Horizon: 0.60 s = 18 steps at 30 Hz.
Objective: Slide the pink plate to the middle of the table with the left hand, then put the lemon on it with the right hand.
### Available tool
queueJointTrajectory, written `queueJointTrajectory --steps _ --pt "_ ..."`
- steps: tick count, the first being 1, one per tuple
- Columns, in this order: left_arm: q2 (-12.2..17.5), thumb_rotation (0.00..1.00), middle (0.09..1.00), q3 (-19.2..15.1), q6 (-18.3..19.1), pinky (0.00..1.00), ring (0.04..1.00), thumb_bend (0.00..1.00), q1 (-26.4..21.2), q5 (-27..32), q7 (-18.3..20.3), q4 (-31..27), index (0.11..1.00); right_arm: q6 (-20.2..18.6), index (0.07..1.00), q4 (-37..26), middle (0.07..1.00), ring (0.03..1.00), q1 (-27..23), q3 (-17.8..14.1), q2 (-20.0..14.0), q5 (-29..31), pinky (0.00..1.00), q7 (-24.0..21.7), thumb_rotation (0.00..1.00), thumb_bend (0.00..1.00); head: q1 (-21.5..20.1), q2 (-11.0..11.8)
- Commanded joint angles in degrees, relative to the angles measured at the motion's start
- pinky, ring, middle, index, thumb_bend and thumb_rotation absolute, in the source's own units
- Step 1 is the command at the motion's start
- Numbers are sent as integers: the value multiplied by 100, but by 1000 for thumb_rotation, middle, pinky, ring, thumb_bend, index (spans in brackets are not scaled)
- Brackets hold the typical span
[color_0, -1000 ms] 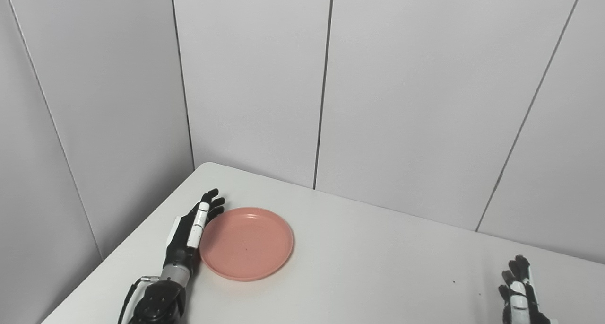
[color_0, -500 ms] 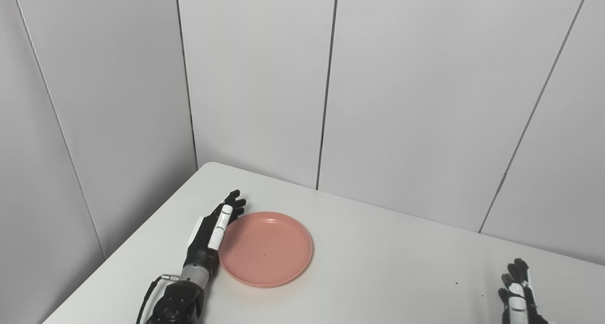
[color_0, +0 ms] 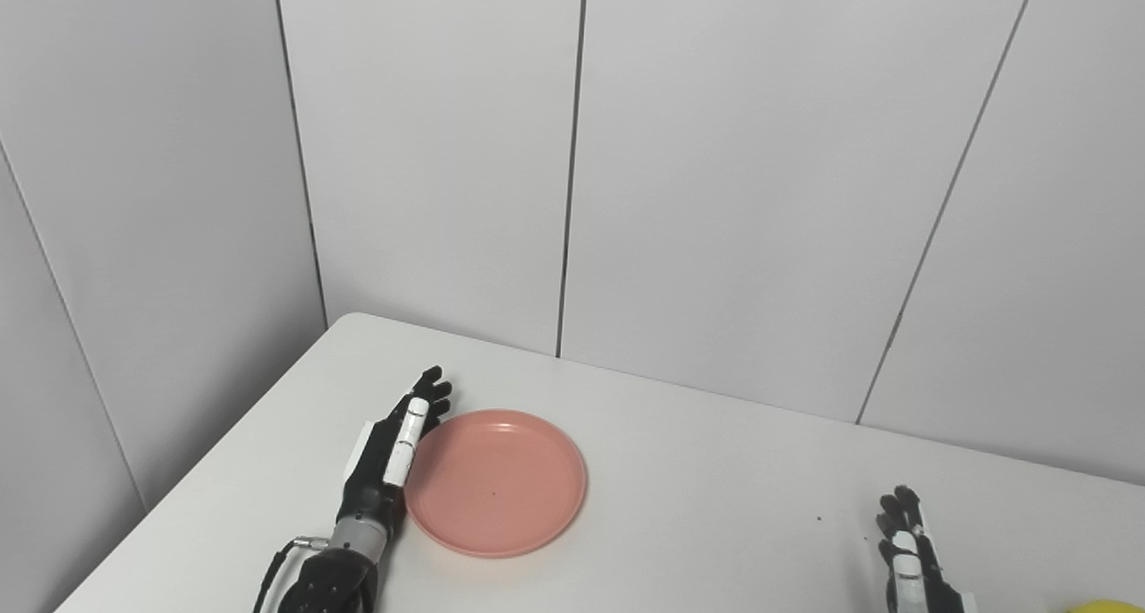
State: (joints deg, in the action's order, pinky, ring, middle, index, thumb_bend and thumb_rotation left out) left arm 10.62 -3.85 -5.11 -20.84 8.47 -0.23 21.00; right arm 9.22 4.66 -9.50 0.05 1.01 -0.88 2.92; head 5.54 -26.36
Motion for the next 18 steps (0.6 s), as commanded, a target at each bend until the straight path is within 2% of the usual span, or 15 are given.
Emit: queueJointTrajectory --steps 1,3,6,9,13,15,18 --pt "-396 1000 900 288 86 971 914 674 -78 31 327 41 897 316 952 4 946 955 -121 8 17 -78 992 30 1000 621 -105 -41" --pt "-464 1000 909 298 103 985 924 689 -75 17 324 51 903 305 951 37 946 948 -140 23 36 -155 975 75 1000 637 -216 -77" --pt "-544 1000 898 306 85 931 909 682 -62 2 323 28 893 306 949 73 943 944 -170 41 73 -223 969 107 1000 655 -431 -137" --pt "-600 1000 899 316 87 920 907 687 -50 9 356 -8 892 343 943 154 939 941 -219 44 120 -281 969 142 1000 666 -585 -172" --pt "-657 1000 902 289 151 940 907 692 -20 98 421 -86 891 287 939 201 942 946 -269 60 183 -327 989 160 1000 696 -845 -233" --pt "-666 1000 909 318 179 939 912 687 9 101 459 -162 899 326 932 243 936 936 -304 78 234 -410 973 232 1000 707 -1100 -292" --pt "-690 1000 914 364 258 942 916 673 64 97 497 -301 909 332 925 306 932 928 -344 100 276 -478 964 301 1000 725 -1201 -328"
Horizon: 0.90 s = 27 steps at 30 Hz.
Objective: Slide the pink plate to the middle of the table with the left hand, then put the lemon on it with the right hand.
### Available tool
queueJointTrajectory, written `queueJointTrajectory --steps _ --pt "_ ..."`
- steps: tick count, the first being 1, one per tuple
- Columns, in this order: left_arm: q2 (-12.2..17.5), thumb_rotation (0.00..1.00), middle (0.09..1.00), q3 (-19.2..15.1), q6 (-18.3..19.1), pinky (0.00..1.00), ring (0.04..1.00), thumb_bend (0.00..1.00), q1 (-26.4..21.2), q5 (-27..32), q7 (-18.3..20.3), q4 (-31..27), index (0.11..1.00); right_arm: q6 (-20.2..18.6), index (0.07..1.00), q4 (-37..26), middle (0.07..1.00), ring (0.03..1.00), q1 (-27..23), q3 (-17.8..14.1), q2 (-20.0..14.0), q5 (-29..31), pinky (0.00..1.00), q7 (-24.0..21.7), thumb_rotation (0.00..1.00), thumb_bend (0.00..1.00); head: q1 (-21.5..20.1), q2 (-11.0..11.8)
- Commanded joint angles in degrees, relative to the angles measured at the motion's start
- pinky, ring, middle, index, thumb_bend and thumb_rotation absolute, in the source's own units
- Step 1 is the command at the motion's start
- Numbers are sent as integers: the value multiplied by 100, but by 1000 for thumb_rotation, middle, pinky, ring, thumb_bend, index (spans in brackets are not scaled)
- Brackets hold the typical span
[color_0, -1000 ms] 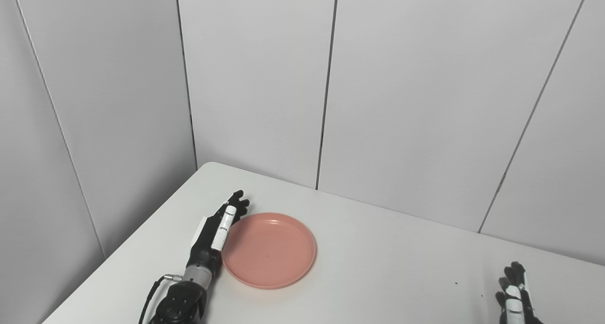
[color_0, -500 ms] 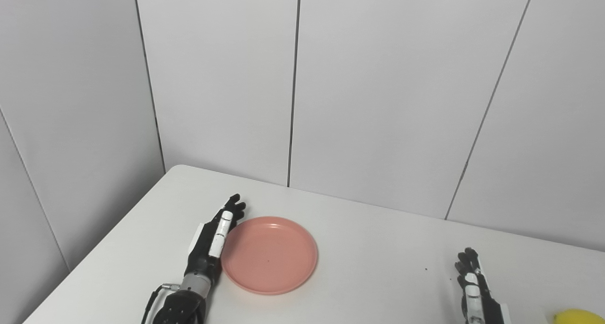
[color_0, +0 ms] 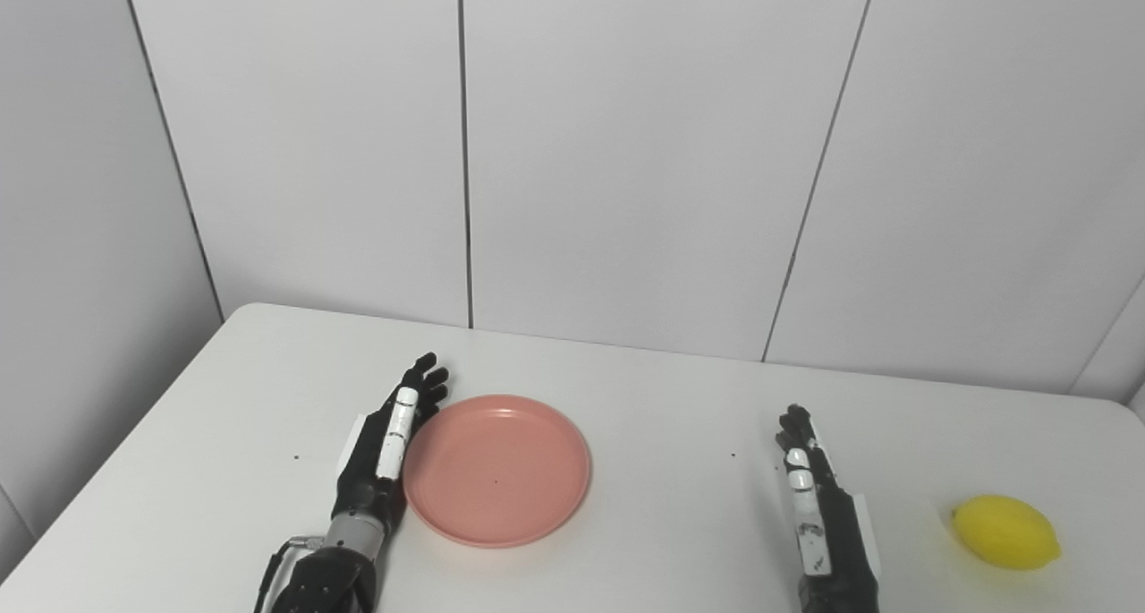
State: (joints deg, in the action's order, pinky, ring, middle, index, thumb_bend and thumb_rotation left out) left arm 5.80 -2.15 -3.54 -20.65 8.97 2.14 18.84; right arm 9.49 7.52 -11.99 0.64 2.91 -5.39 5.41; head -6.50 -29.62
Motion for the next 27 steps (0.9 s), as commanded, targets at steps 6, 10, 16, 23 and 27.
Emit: queueJointTrajectory --steps 6,10,16,23,27 --pt "-354 1000 905 355 460 966 920 647 141 47 295 -499 900 316 915 80 925 910 -158 55 99 -110 931 113 1000 744 -157 -81" --pt "-471 1000 905 428 429 947 914 620 168 17 295 -558 906 294 911 127 923 907 -196 57 122 -117 929 124 1000 735 -366 -167" --pt "-629 1000 892 433 507 918 902 635 205 -40 229 -545 890 131 912 112 925 916 -208 90 169 -193 942 188 1000 724 -578 -167" --pt "-753 1000 907 555 568 965 920 638 283 -254 210 -559 908 205 918 213 922 918 -265 140 156 -284 951 203 1000 680 -848 -133" --pt "-812 1000 911 611 460 959 918 636 283 -321 231 -476 909 274 919 266 922 916 -290 157 142 -310 941 214 1000 666 -892 -122"
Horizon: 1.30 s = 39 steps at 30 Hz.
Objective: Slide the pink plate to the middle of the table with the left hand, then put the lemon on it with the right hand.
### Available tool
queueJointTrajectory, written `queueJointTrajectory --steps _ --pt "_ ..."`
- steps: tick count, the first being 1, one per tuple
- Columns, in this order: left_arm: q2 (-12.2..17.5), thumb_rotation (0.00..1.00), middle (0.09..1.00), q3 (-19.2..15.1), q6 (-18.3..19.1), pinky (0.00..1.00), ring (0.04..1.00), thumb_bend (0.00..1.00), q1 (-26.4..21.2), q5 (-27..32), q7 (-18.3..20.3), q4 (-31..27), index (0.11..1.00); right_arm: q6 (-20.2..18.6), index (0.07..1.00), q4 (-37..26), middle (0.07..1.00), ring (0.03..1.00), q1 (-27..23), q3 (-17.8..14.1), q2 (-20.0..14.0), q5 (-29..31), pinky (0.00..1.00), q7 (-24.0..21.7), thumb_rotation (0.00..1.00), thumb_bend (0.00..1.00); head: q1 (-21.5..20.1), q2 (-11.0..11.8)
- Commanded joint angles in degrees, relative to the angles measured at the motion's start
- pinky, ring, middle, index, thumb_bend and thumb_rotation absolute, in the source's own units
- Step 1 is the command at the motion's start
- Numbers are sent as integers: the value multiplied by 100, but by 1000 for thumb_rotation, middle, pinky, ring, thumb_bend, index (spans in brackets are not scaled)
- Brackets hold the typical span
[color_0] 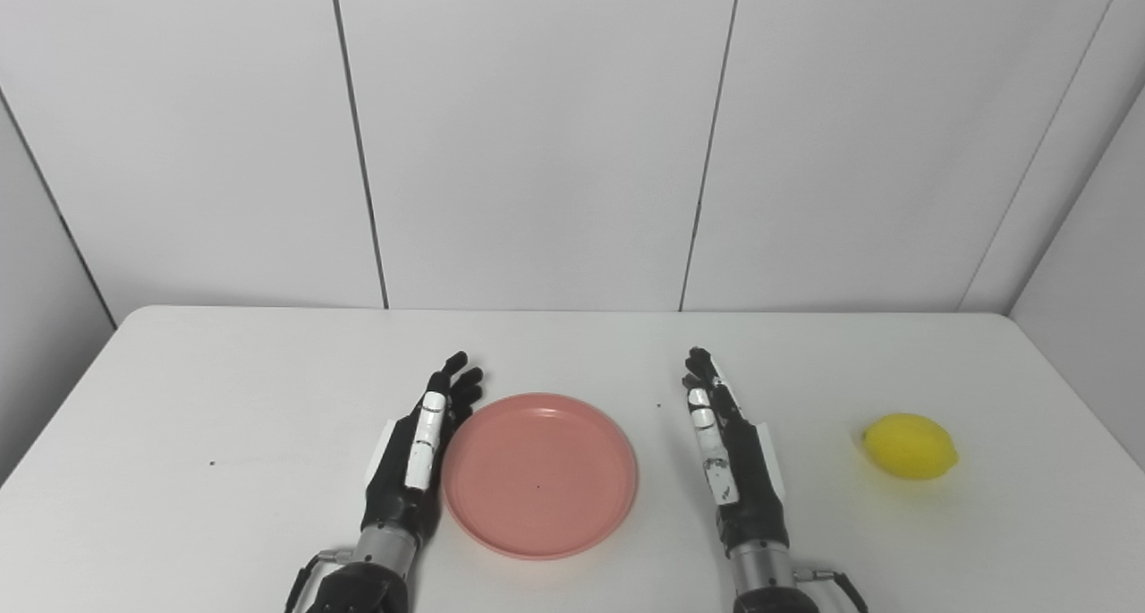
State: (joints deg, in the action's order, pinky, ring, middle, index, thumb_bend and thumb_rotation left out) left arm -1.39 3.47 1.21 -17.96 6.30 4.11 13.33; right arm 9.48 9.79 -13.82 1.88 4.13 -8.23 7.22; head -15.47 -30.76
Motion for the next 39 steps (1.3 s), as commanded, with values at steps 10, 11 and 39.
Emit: queueJointTrajectory --steps 10,11,39 --pt "-195 1000 902 114 -474 929 905 655 -67 -74 146 549 902 340 913 97 917 908 -158 52 21 -114 915 108 1000 674 -139 -8" --pt "-206 1000 900 120 -506 927 903 654 -64 -71 159 568 899 333 912 86 915 906 -158 57 19 -127 913 113 1000 671 -194 -42" --pt "-226 1000 905 172 -737 912 907 674 -107 -100 495 840 904 -474 918 -1352 913 912 15 -498 -439 -1442 864 895 759 650 -837 -92"
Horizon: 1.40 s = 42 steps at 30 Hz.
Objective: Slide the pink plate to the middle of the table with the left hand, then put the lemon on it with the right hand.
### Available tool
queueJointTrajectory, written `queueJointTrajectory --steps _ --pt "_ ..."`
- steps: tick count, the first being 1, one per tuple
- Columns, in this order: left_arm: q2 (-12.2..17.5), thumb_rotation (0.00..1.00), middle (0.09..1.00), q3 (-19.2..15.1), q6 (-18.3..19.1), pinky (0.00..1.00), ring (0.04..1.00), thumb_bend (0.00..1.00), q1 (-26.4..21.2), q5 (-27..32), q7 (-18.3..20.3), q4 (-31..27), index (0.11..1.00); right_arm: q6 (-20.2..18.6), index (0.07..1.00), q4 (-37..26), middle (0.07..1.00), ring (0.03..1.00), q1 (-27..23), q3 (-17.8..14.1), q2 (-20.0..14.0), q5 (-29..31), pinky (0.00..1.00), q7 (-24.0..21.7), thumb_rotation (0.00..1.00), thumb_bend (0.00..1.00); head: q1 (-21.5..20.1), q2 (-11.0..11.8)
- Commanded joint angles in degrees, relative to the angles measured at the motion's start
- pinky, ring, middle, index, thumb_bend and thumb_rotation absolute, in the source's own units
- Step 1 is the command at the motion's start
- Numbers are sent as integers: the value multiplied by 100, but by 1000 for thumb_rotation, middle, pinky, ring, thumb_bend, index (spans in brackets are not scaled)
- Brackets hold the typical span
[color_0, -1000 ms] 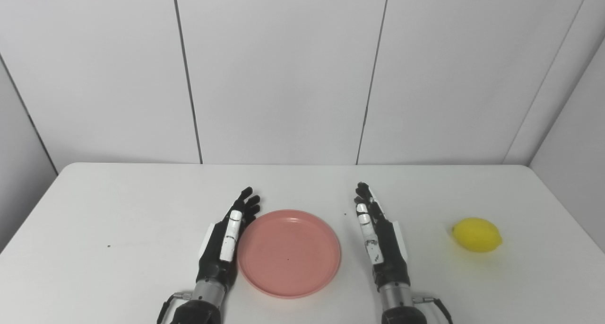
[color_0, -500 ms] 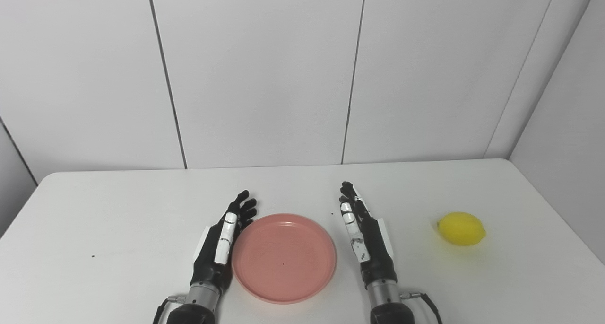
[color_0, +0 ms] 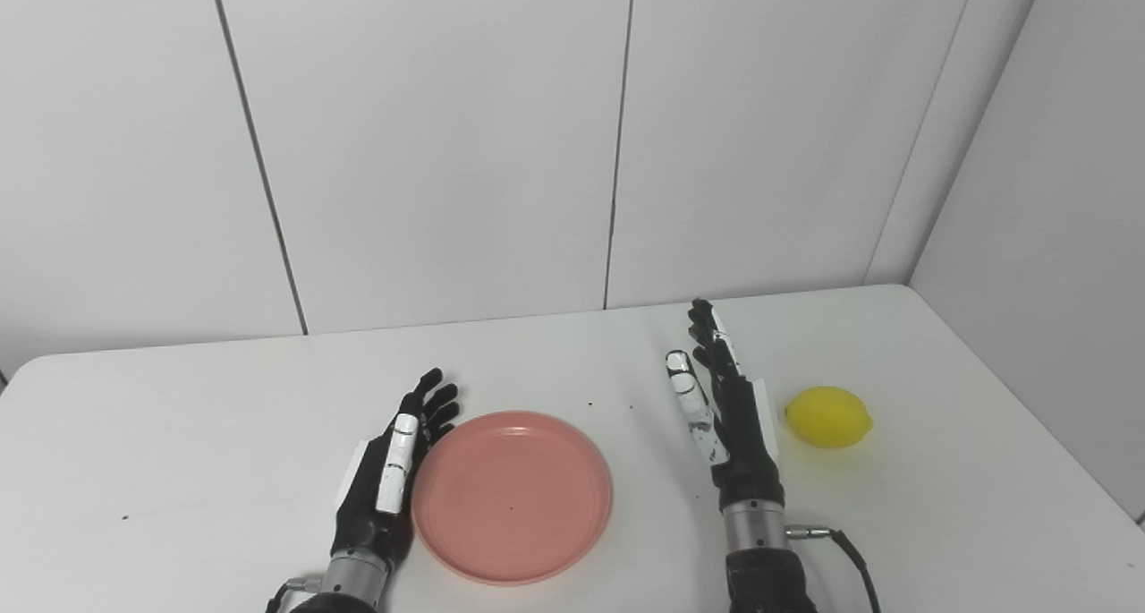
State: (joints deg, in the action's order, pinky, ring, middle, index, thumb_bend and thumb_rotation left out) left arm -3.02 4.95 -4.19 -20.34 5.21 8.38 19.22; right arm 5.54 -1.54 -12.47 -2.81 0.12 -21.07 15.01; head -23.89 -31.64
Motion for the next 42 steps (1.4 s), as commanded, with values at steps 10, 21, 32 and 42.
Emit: queueJointTrajectory --steps 10,21,32,42 --pt "78 1000 895 -108 -268 909 895 702 10 23 56 396 894 -967 922 -788 911 901 -5 -333 -335 -1297 854 419 491 773 -280 19" --pt "133 1000 886 -123 -284 901 890 697 -17 -32 37 413 883 -1838 923 -1189 927 884 119 -600 -682 -1686 783 250 366 850 -331 3" --pt "146 1000 884 -140 -254 899 887 697 -25 17 66 391 884 -2370 904 -1109 905 853 168 -732 -1086 -1830 737 21 190 884 -355 0" --pt "136 1000 885 -130 -258 900 889 701 -16 -3 47 385 884 -2614 894 -733 895 852 58 -757 -1330 -1659 733 -267 227 900 -356 -8"
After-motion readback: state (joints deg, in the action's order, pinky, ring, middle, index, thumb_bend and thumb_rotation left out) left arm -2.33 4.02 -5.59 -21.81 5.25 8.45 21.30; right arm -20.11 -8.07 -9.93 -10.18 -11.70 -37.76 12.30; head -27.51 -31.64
